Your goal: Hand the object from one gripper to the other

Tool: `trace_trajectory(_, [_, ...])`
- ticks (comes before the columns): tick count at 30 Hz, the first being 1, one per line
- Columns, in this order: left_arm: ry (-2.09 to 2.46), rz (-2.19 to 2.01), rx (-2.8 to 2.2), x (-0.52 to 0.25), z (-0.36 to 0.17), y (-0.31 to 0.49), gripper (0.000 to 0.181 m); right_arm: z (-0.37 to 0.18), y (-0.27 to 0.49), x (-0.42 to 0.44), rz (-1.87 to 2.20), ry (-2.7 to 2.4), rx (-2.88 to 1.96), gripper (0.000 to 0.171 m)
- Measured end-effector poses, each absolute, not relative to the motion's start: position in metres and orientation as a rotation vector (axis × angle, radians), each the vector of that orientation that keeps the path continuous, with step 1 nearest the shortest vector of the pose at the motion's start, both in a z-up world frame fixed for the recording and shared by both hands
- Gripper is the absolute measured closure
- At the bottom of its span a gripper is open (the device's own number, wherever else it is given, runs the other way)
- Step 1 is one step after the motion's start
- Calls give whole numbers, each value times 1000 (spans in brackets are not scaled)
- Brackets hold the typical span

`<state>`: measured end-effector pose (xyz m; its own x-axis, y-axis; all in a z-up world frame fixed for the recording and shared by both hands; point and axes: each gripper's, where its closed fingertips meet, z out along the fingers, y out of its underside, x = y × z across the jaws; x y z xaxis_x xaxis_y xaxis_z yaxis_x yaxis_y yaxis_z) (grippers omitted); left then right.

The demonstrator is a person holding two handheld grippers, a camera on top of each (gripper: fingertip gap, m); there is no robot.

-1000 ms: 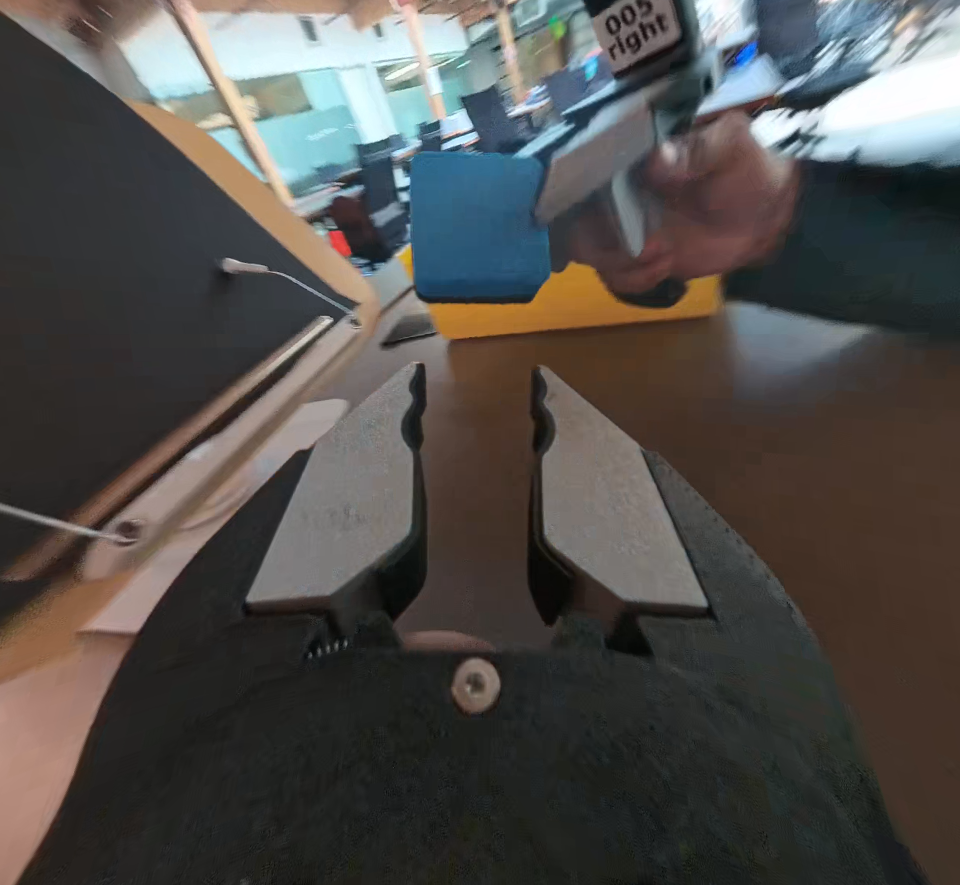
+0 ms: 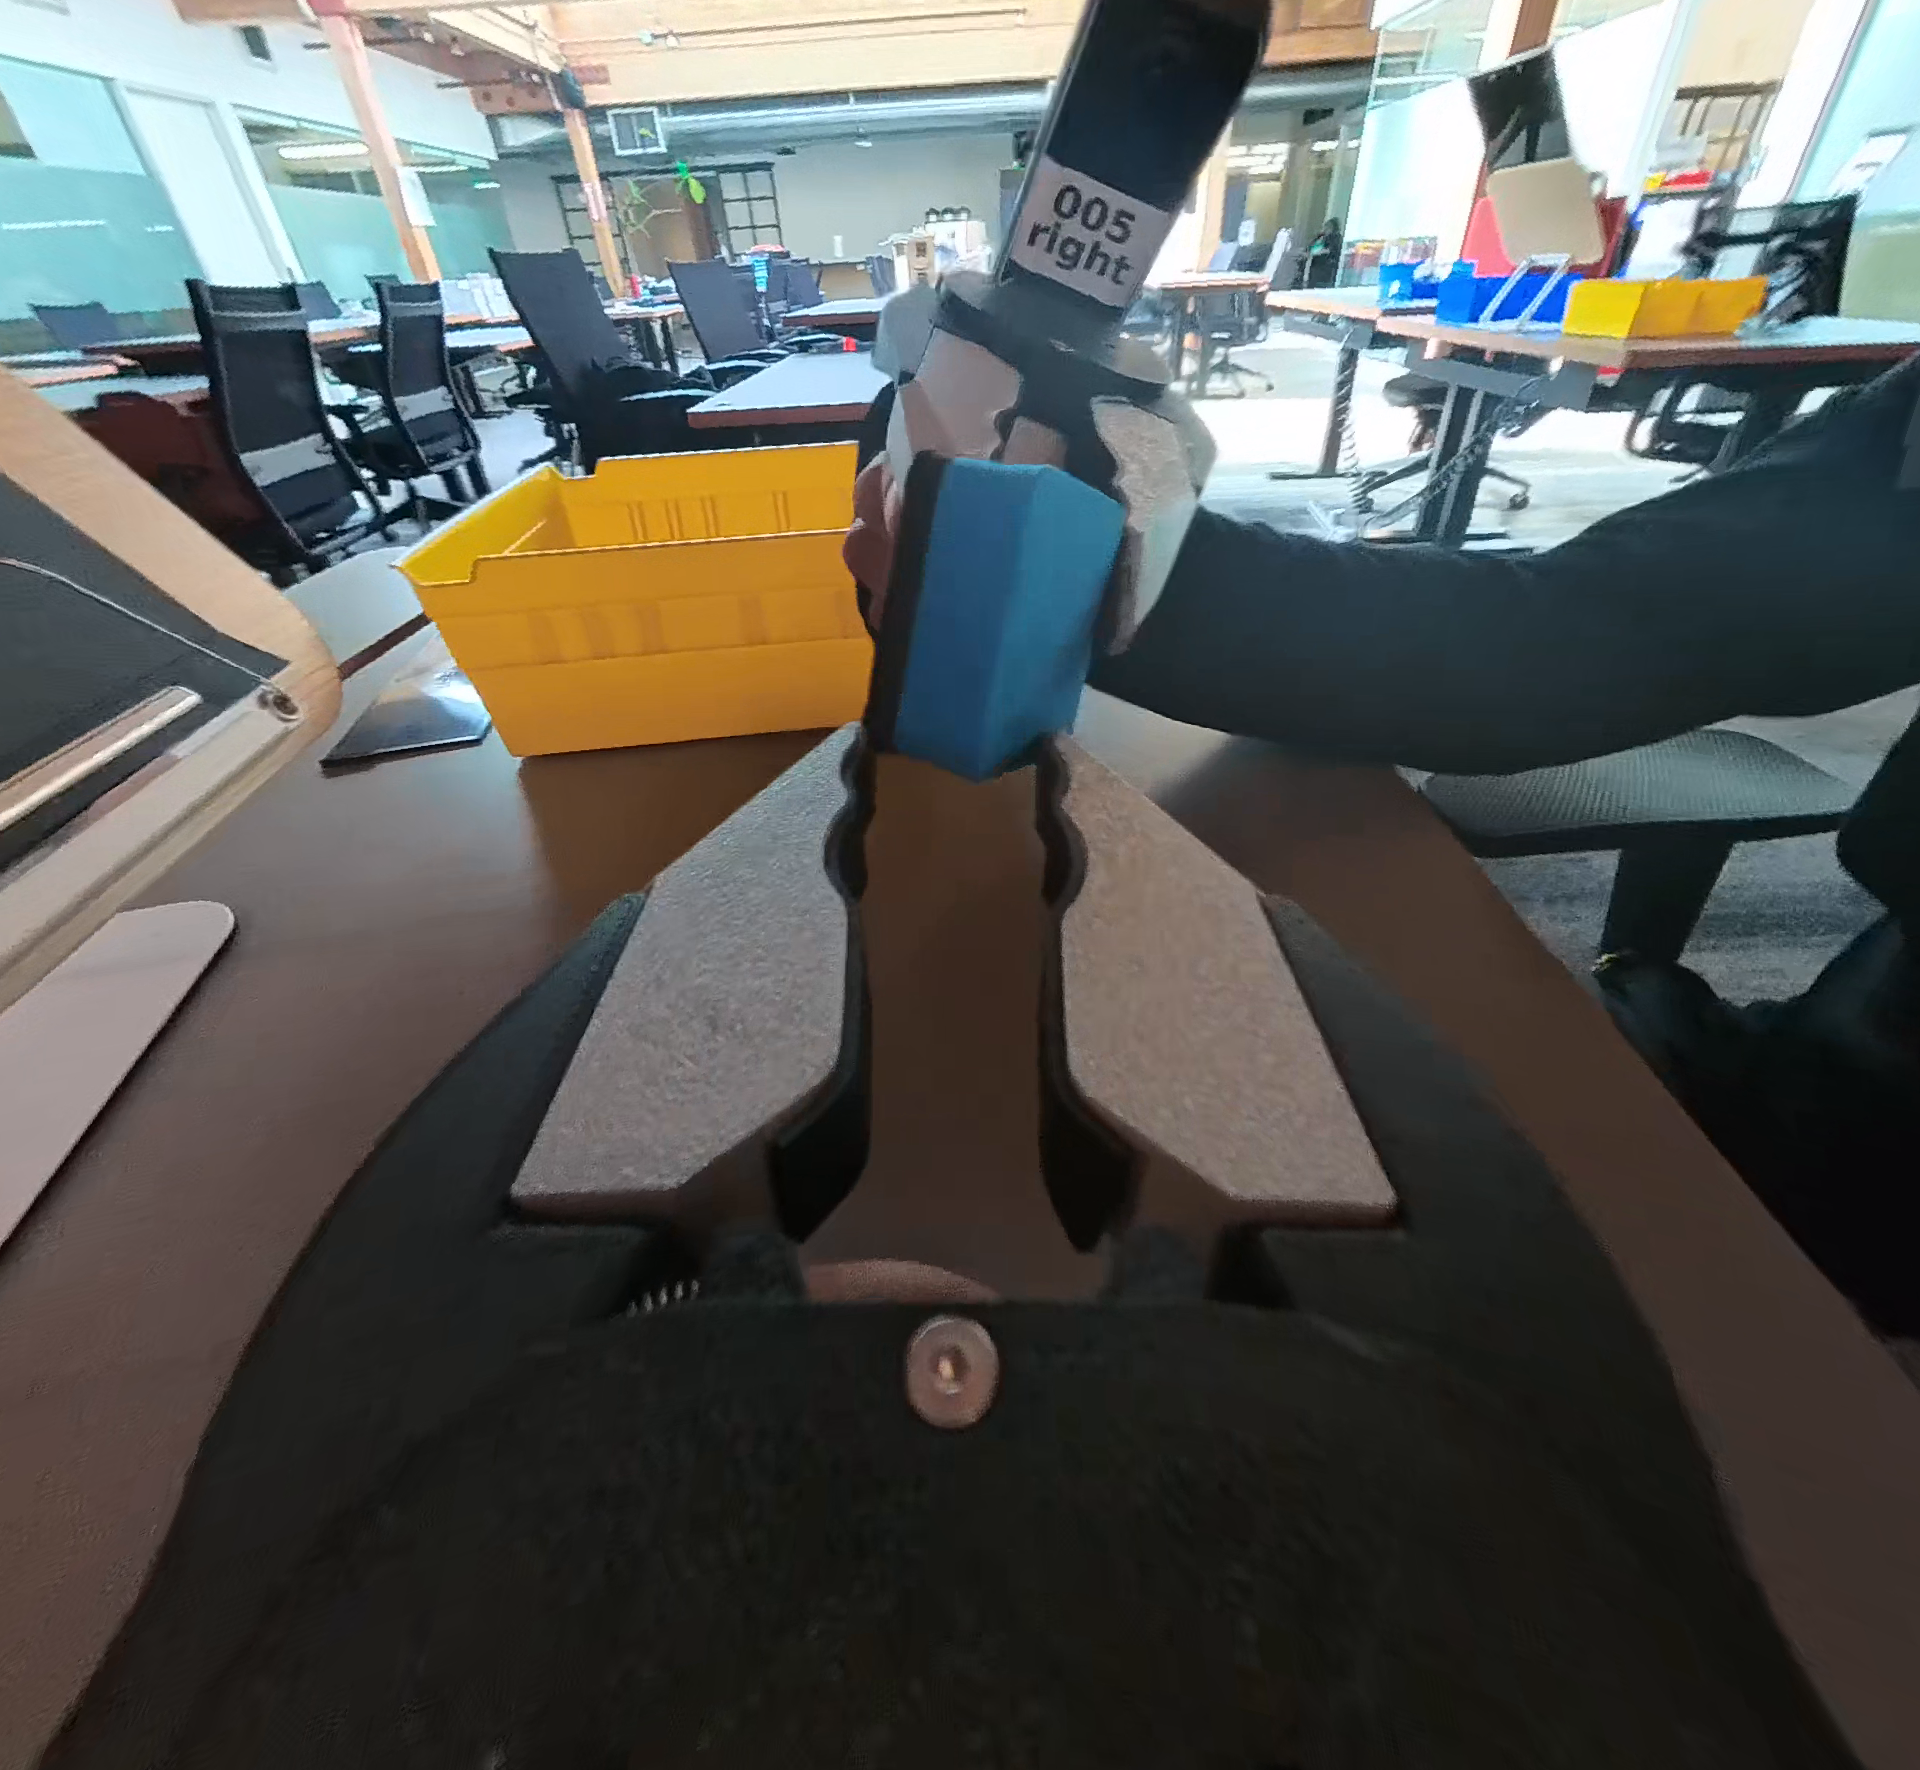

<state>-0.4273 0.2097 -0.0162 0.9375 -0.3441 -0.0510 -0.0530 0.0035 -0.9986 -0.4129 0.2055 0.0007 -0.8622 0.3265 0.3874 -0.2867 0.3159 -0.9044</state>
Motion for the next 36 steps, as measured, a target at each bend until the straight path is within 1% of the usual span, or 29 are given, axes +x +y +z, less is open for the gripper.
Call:
trace_trajectory(5, [302, -213, -1584, -431, -21, 213, 150, -10, 207, -416, 1517, -2121, -45, 146])
trace_trajectory(10, [333, -198, -1552, -428, -14, 210, 152, -13, 205, -419, 1513, -2132, -65, 147])
trace_trajectory(12, [333, -111, -1562, -435, -15, 212, 154, -15, 210, -427, 1483, -2121, -118, 150])
trace_trajectory(15, [359, 150, -1571, -451, -16, 214, 157, -18, 221, -444, 1445, -2098, -250, 151])
trace_trajectory(16, [360, 260, -1579, -458, -16, 216, 157, -19, 224, -449, 1449, -2097, -312, 146])
trace_trajectory(18, [373, 477, -1576, -471, -16, 218, 160, -26, 232, -460, 1446, -2127, -456, 143])
trace_trajectory(22, [482, 1012, -1587, -494, -21, 217, 161, -34, 232, -466, 1569, -2186, -656, 125])
trace_trajectory(24, [506, 1131, -1566, -495, -17, 218, 161, -33, 228, -468, 1659, -2191, -736, 110])
trace_trajectory(26, [508, 1204, -1551, -497, -13, 217, 161, -32, 225, -471, 1724, -2178, -806, 91])
trace_trajectory(28, [522, 1269, -1553, -501, -12, 216, 161, -27, 222, -475, 1796, -2125, -852, 81])
trace_trajectory(31, [565, 1294, -1544, -496, -15, 220, 160, -20, 214, -478, 1903, -2073, -889, 81])
trace_trajectory(32, [579, 1283, -1544, -493, -17, 222, 160, -22, 213, -479, 1899, -2071, -895, 84])
trace_trajectory(33, [583, 1271, -1552, -491, -19, 224, 161, -23, 213, -481, 1889, -2067, -893, 92])
trace_trajectory(35, [597, 1281, -1548, -488, -19, 226, 161, -26, 218, -485, 1809, -2055, -883, 115])
trace_trajectory(36, [595, 1276, -1555, -488, -20, 226, 161, -27, 219, -486, 1771, -2058, -859, 116])
